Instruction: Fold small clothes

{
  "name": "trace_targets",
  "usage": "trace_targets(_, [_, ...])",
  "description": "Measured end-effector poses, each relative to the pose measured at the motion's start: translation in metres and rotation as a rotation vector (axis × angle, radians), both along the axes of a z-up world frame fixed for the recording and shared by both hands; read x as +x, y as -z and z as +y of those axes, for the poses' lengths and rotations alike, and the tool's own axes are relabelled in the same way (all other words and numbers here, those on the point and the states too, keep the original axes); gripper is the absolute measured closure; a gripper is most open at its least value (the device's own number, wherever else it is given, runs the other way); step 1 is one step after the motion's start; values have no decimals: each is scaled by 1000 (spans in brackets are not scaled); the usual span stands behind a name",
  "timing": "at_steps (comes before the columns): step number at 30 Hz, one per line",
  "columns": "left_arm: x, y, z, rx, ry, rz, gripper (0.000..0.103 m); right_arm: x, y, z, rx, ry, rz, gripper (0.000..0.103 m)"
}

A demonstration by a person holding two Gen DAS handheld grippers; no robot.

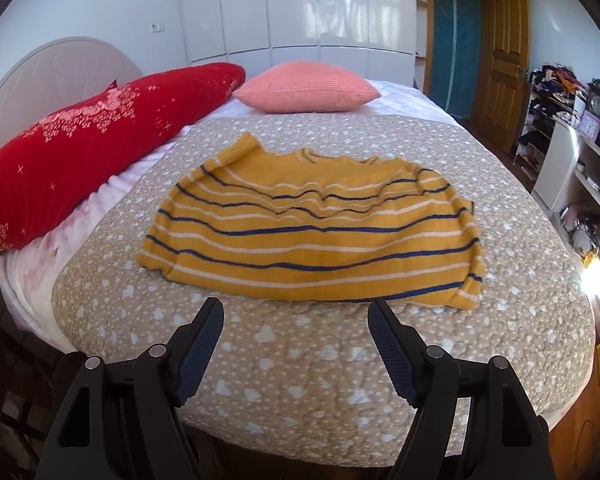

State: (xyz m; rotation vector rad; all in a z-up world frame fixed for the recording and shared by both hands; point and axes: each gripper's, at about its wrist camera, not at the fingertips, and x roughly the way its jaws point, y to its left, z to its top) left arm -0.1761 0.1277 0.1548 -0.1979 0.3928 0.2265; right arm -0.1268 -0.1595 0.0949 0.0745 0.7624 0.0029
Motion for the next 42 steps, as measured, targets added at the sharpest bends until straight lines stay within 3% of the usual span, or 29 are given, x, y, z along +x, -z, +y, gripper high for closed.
trace_targets(4, [-12,-19,-21,54,-5,-99,0,-7,2,-23,28,20,-29,24])
trace_targets(7, [-13,-27,-40,95,33,-117,0,-15,3,-32,13,16,-64,23])
trace_targets(12, [2,-23,-82,208,108,-17,0,-29,5,-39,-52,-8,-118,21])
trace_targets(17, [14,-10,-116,234,176,55,0,-36,9,-51,-104,-9,-137,20])
trace_targets(28, [35,22,-151,321,244,247,0,-36,21,-70,-79,19,-104,19])
trace_targets(42, [41,30,-141,298,241,284,0,-27,27,-56,-74,-6,-62,19])
